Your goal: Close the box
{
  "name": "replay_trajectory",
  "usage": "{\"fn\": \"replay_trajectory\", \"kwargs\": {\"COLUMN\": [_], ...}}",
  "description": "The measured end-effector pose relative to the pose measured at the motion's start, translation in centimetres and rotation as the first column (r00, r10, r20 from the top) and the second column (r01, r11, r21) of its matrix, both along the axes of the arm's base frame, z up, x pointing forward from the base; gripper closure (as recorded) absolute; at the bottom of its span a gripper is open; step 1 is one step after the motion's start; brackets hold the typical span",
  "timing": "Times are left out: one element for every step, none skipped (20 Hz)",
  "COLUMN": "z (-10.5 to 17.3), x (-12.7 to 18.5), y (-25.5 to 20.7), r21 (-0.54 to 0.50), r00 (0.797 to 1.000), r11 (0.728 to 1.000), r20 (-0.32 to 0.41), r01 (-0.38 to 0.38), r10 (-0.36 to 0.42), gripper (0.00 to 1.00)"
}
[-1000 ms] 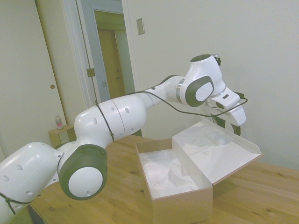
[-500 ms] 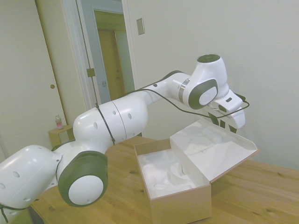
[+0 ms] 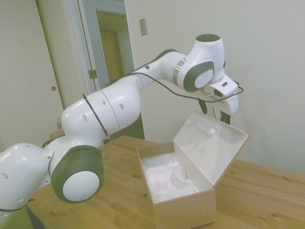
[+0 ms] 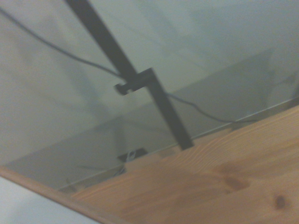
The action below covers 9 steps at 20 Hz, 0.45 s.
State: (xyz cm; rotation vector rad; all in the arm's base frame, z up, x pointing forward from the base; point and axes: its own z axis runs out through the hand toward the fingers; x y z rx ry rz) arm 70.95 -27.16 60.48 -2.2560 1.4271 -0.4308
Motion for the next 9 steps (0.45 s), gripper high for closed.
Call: {"fn": "replay_trajectory", "kwargs": {"z": [1.1,1.9,2.6,3.1,3.5,3.8,4.2,4.6,5.2], "x": [-0.4,-0.8,-1.3,-1.7,-2.1,-2.6,-3.1,-3.5,-3.8], "y": [1.6,3.2,5.0,6.7,8.4,9.9,11.5,12.8,13.9], "r21": [0.012,0.024,0.036,0.047,0.055,0.062,0.068,0.071,0.069], "r00": [0.999,0.996,0.990,0.980,0.968,0.951,0.932,0.914,0.903], "r11": [0.999,0.997,0.993,0.988,0.980,0.969,0.955,0.941,0.932], "r20": [-0.022,-0.051,-0.085,-0.121,-0.153,-0.183,-0.210,-0.226,-0.232], "r01": [-0.034,-0.071,-0.110,-0.150,-0.193,-0.240,-0.287,-0.330,-0.355], "r10": [0.034,0.072,0.112,0.155,0.200,0.247,0.295,0.337,0.361], "gripper": [0.00,0.00,0.00,0.00,0.00,0.00,0.00,0.00,0.00]}}
